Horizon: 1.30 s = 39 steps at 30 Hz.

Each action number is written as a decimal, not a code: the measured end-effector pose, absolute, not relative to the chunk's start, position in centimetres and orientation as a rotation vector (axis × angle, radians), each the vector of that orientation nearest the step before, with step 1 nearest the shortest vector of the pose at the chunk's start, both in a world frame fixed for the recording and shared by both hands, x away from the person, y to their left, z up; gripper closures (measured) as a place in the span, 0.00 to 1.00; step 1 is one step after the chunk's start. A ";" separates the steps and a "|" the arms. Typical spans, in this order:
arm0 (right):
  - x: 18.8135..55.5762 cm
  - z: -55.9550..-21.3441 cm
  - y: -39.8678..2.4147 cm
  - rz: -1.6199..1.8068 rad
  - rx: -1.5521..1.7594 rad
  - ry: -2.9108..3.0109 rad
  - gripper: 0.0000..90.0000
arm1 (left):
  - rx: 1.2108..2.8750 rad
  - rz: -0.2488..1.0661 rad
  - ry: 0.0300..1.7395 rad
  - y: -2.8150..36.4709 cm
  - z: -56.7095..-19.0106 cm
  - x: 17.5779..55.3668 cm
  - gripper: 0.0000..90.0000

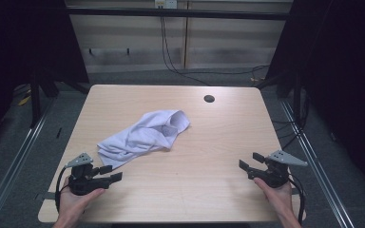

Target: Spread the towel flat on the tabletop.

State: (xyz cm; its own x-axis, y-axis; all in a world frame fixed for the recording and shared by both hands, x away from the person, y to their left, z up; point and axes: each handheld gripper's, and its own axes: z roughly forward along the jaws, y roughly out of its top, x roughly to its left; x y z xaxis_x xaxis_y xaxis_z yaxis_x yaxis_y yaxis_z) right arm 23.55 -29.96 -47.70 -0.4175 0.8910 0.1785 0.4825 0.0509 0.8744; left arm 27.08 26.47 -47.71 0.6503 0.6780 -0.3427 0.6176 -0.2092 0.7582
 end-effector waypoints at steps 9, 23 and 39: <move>23.4 -47.7 -29.3 1.328 1.363 2.017 0.38 | 1.884 0.132 0.952 26.7 -47.5 26.6 0.59; 22.9 -46.9 -27.0 1.361 1.279 2.133 0.34 | 1.897 0.150 0.990 27.0 -45.9 29.5 0.45; 23.5 -47.4 -27.0 1.407 1.290 2.223 0.33 | 1.882 0.210 0.980 26.3 -43.9 38.0 0.53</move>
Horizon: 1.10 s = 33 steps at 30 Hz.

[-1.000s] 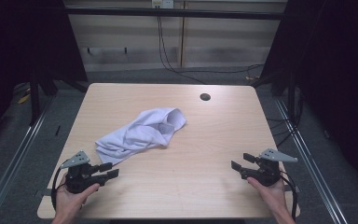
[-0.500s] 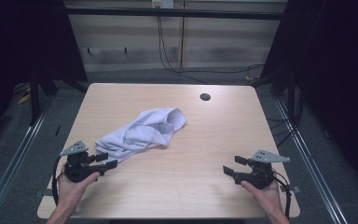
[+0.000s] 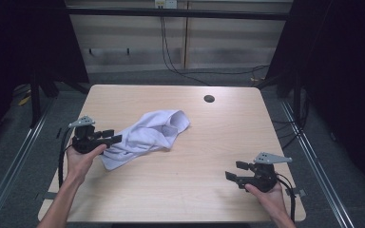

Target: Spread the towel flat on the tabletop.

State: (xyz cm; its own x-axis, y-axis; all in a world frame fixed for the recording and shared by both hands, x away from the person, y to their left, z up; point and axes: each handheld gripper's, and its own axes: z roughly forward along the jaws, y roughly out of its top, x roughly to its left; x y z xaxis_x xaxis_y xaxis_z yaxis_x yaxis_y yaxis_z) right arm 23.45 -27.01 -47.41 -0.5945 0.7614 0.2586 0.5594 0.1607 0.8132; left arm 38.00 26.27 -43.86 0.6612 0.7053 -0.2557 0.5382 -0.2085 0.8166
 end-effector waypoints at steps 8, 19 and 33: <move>23.8 -47.5 -26.9 1.402 1.293 2.233 0.31 | 1.944 0.209 1.044 25.5 -44.8 41.7 0.48; 23.8 -47.6 -26.8 1.378 1.281 2.255 0.30 | 2.010 0.115 1.002 22.6 -48.0 42.2 0.53; 24.0 -47.7 -25.8 1.353 1.263 2.293 0.30 | 2.126 0.123 0.893 21.3 -49.6 37.4 0.84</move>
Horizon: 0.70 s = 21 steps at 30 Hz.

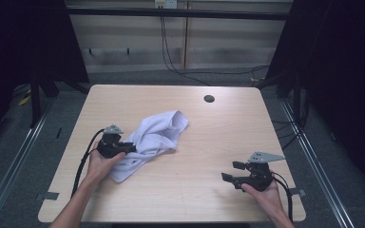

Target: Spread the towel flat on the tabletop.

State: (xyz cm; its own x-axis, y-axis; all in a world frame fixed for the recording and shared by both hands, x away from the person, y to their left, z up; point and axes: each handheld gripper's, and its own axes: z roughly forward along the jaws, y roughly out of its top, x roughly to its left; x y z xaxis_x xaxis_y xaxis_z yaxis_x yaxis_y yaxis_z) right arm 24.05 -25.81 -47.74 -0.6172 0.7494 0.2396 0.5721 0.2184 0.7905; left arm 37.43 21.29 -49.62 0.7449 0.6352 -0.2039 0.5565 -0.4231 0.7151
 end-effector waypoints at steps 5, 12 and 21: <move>24.4 -47.6 -24.7 1.355 1.245 2.310 0.33 | 2.136 0.066 0.851 20.8 -49.5 34.7 0.84; 25.2 -47.6 -22.3 1.348 1.184 2.384 0.39 | 2.193 0.016 0.748 19.8 -49.1 30.6 0.83; 26.2 -47.3 -19.3 1.360 1.094 2.423 0.53 | 2.117 -0.025 0.665 19.7 -46.7 29.4 0.65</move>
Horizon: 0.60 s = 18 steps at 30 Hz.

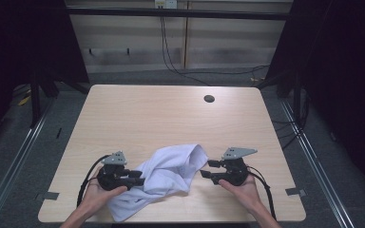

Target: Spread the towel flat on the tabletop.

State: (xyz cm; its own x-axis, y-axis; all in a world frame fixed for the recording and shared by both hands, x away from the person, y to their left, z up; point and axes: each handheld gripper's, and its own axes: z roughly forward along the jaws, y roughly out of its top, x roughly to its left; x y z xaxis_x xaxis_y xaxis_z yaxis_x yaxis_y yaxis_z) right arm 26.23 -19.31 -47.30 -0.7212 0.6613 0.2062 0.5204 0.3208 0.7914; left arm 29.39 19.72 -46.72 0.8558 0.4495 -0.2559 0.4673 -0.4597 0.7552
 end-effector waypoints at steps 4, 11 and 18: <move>26.8 -47.0 -17.5 1.387 1.033 2.456 0.59 | 2.049 0.030 0.666 18.5 -44.6 30.9 0.62; 29.4 -46.7 -15.8 1.406 1.001 2.521 0.72 | 2.077 0.007 0.576 13.0 -44.3 32.8 0.54; 29.7 -47.8 -14.9 1.382 1.029 2.536 0.79 | 2.116 -0.011 0.564 10.9 -46.5 33.7 0.78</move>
